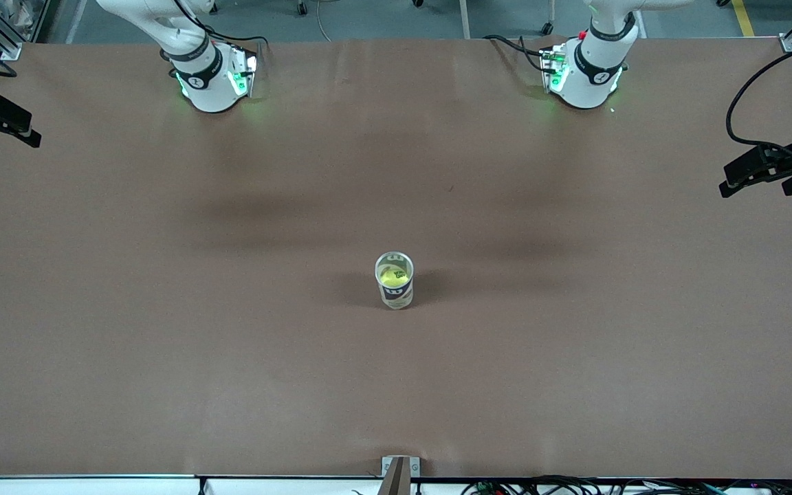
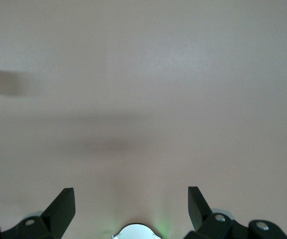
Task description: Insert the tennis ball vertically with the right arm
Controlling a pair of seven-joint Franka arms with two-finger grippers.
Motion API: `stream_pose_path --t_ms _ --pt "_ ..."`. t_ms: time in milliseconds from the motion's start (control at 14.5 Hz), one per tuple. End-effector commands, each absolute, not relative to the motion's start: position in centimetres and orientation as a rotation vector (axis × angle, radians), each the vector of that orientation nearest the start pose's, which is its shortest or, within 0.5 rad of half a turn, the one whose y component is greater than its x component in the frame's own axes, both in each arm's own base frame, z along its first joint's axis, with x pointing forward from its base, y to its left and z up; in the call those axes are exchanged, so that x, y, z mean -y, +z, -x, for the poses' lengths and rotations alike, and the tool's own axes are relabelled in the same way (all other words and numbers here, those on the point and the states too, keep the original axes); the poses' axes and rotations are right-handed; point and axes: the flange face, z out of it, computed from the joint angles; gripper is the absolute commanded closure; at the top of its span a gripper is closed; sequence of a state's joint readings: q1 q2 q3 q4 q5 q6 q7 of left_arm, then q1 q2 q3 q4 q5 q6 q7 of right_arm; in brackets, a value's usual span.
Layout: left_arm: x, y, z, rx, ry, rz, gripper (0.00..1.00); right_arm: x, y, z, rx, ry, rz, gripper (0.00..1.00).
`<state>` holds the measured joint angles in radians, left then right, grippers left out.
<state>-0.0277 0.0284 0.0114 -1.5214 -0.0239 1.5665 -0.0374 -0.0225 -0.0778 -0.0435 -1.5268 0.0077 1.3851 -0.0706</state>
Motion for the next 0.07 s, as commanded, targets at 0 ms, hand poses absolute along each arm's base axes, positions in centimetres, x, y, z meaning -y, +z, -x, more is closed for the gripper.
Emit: stream_pose_path --t_ms 0 --pt "1.32 63.9 -55.9 0.04 -0.026 3.16 0.0 3.45 67.3 -50.06 0.025 0.094 3.121 0.0"
